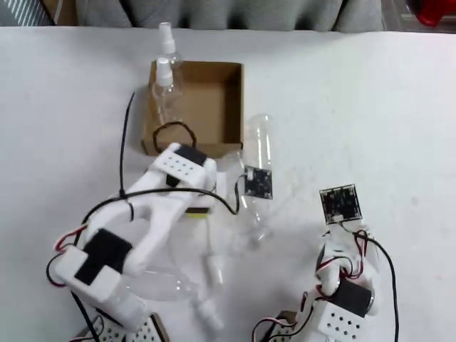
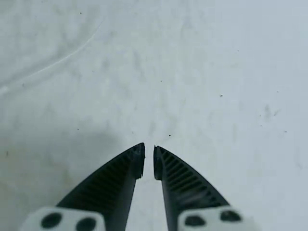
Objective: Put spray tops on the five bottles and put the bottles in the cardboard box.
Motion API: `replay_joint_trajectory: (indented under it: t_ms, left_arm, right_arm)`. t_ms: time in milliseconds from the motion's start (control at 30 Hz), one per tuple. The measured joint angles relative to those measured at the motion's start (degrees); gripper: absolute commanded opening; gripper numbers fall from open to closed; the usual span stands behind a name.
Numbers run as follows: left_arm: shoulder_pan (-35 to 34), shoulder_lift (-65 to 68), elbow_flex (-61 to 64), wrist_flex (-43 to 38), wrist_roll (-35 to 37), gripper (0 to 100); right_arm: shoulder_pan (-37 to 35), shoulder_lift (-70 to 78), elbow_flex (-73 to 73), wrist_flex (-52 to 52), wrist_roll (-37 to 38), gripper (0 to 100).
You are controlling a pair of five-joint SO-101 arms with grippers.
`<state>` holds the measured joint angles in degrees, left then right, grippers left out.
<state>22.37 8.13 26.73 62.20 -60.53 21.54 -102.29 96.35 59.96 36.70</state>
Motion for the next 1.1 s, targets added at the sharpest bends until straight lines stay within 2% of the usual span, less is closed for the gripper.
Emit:
replay_joint_trajectory:
  t_ms: [200,333,467,567,767,967,1100]
  left_arm:
    - [0.2,0.0,-1.8,2.1,0.0,10]
    - [0.0,0.0,-6.9,6.9,2.1,10]
    - [-1.5,0.0,-13.9,13.8,3.6,10]
    - [-2.9,0.0,-18.5,20.0,3.6,6]
    - [-4.7,0.0,-23.6,30.3,3.7,4]
    - [-5.3,-3.3,-23.0,35.4,3.9,4]
    - [-5.0,-11.7,-15.8,35.3,4.0,5]
  right_arm:
    - [0.0,0.0,0.0,0.0,0.0,1.7]
    - [0.0,0.0,0.0,0.0,0.0,1.7]
    - [0.0,0.0,0.0,0.0,0.0,1.7]
    - [0.0,0.0,0.0,0.0,0.0,1.7]
    - [0.0,0.0,0.0,0.0,0.0,1.7]
    - [0.0,0.0,0.0,0.0,0.0,1.7]
    - [0.0,0.0,0.0,0.0,0.0,1.7]
